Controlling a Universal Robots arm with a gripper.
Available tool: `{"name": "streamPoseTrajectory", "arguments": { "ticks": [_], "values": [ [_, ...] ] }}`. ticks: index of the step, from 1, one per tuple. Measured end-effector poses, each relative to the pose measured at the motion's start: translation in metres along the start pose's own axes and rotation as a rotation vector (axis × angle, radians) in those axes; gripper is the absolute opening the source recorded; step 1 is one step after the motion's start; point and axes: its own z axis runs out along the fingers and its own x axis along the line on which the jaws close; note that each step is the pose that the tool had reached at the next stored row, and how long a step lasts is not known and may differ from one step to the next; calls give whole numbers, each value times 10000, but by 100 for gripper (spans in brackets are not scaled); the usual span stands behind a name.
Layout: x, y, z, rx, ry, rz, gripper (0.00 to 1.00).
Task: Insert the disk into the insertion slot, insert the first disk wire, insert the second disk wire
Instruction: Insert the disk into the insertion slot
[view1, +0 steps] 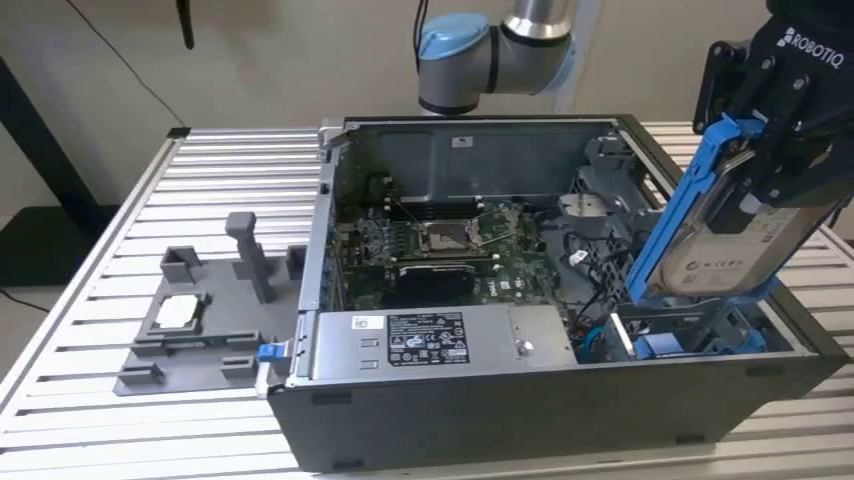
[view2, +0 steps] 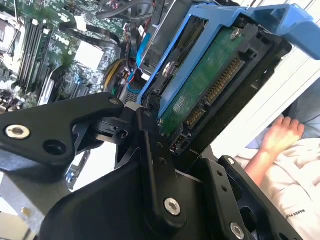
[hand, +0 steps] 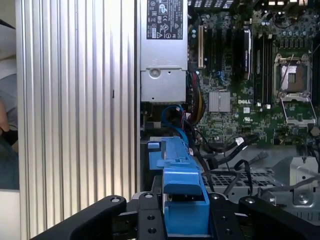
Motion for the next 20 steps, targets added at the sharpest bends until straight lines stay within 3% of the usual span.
{"name": "streamPoseTrajectory", "arguments": {
  "ticks": [10, 16, 20],
  "values": [
    [0, -2, 40, 0, 0, 0, 33],
    [0, -4, 99, 0, -12, 0, 33],
    [-1, -12, 156, -1, -71, -3, 33]
  ]
}}
